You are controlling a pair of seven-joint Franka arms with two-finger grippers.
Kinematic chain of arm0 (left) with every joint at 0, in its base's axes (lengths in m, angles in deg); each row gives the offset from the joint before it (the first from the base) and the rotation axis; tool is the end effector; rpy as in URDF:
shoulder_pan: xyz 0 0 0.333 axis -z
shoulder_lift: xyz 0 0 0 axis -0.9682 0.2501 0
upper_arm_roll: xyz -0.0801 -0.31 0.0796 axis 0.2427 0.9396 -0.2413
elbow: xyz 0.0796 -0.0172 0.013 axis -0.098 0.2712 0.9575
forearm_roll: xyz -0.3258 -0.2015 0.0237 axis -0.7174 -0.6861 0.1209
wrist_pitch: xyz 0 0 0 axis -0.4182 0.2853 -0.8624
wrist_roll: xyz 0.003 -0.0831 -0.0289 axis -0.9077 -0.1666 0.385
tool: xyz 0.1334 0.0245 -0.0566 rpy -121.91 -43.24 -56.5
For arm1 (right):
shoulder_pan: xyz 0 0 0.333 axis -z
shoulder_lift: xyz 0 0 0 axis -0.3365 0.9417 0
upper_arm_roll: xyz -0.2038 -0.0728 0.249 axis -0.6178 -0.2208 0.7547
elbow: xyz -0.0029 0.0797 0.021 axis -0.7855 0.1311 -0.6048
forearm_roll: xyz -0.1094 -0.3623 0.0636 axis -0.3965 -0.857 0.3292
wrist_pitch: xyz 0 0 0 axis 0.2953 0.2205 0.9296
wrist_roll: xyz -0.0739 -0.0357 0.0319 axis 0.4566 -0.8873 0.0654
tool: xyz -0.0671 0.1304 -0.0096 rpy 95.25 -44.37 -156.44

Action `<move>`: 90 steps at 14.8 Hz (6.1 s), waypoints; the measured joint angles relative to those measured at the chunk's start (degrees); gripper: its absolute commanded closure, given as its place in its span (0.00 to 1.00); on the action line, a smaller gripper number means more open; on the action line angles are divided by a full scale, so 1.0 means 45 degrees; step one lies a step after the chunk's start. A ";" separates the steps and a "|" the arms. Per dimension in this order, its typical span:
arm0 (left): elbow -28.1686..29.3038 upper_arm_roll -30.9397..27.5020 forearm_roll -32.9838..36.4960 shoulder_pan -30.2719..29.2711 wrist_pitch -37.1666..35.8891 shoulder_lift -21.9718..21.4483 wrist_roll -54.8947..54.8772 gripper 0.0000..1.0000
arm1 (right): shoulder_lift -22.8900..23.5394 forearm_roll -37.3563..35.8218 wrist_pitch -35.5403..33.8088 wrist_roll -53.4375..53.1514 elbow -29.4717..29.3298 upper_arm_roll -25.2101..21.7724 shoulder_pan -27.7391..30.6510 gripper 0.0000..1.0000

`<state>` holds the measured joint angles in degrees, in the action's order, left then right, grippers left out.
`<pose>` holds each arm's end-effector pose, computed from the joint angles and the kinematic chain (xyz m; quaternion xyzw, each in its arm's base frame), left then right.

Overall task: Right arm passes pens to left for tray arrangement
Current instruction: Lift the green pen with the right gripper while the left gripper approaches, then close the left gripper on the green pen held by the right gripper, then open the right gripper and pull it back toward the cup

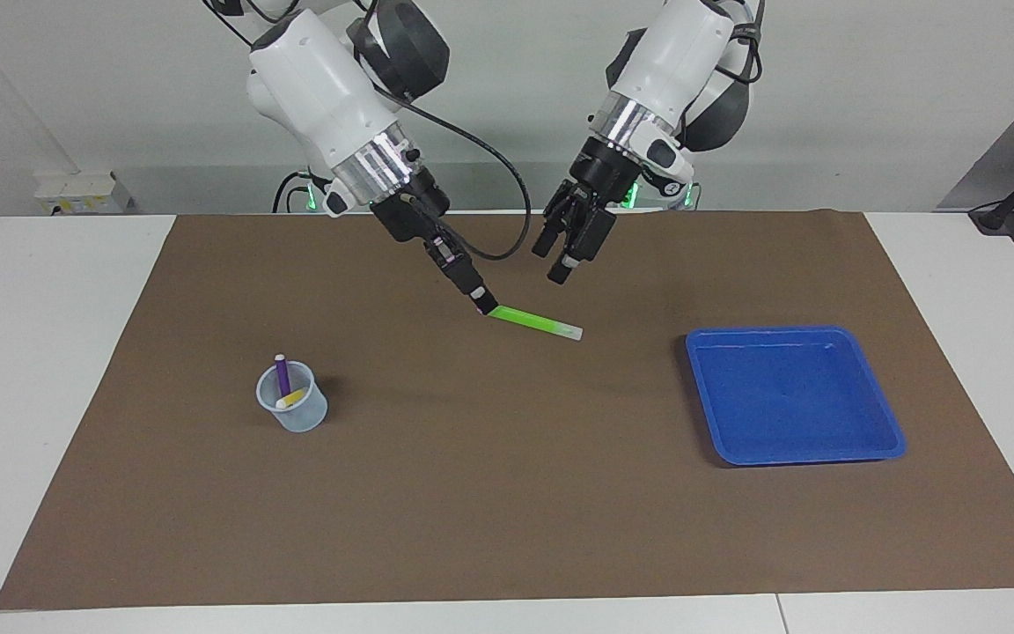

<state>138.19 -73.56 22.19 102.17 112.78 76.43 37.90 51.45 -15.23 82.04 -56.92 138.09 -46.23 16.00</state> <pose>0.5247 -0.3509 0.5841 0.6644 0.6411 -0.0290 0.3830 0.6167 0.2795 0.5865 -0.7675 0.5311 -0.0001 0.3590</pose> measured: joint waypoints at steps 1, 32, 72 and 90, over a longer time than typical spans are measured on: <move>-0.0279 -0.0012 0.0003 0.0000 0.0103 0.0255 0.0282 0.01 | -0.0001 0.0058 0.0000 -0.0017 0.0044 0.0002 -0.0010 1.00; -0.1407 -0.0245 0.1378 -0.0013 -0.0381 0.1646 0.0323 0.40 | -0.0027 0.0107 0.0005 -0.0047 0.0184 0.0016 -0.0218 1.00; -0.1343 -0.0276 0.1557 -0.0020 -0.0388 0.1440 0.0130 0.86 | -0.0048 0.0108 -0.0010 -0.0117 0.0296 0.0016 -0.0255 1.00; -0.1387 -0.0297 0.1905 -0.0039 -0.0450 0.1442 0.0101 1.00 | -0.0063 0.0108 -0.0232 -0.0184 0.0315 -0.0018 -0.0090 0.00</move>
<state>131.94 -74.90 30.76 102.00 110.76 82.92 38.36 51.17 -14.74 81.00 -57.75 139.51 -46.31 15.59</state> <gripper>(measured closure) 0.824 0.000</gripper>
